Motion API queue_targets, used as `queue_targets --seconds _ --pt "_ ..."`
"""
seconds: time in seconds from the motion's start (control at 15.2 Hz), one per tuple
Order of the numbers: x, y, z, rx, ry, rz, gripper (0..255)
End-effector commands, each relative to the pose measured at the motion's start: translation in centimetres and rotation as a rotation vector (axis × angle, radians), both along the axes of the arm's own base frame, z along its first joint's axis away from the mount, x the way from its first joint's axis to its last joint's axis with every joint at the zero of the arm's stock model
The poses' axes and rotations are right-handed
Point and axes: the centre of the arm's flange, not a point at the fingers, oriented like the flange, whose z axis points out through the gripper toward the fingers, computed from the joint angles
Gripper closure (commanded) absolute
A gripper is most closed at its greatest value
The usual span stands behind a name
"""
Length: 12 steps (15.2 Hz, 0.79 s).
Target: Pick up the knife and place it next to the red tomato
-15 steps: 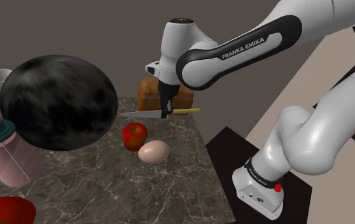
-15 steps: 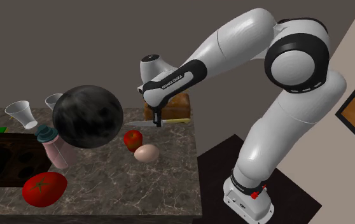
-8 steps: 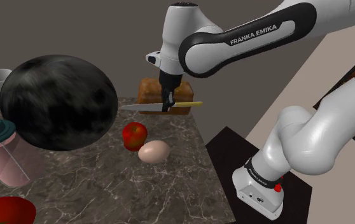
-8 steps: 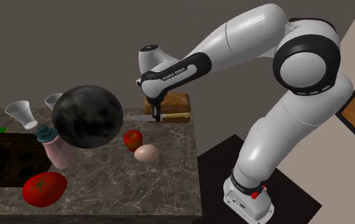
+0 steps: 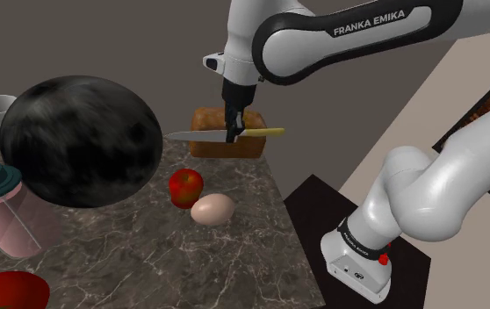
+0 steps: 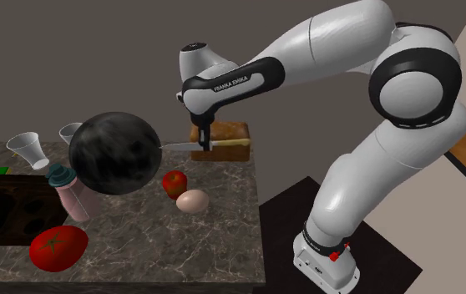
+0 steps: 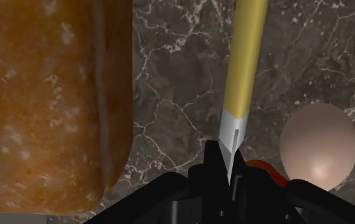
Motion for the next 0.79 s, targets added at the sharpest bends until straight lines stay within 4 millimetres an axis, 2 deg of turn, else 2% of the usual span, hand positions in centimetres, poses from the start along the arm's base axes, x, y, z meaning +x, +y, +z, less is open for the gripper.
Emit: queue_targets --seconds 0.0,0.26,0.73 --pt "0.0 0.0 1.1 0.0 0.0 0.0 255" --pt "0.0 0.0 2.8 0.0 0.0 0.0 255" --pt "-1.8 9.0 2.9 0.0 0.0 0.0 255"
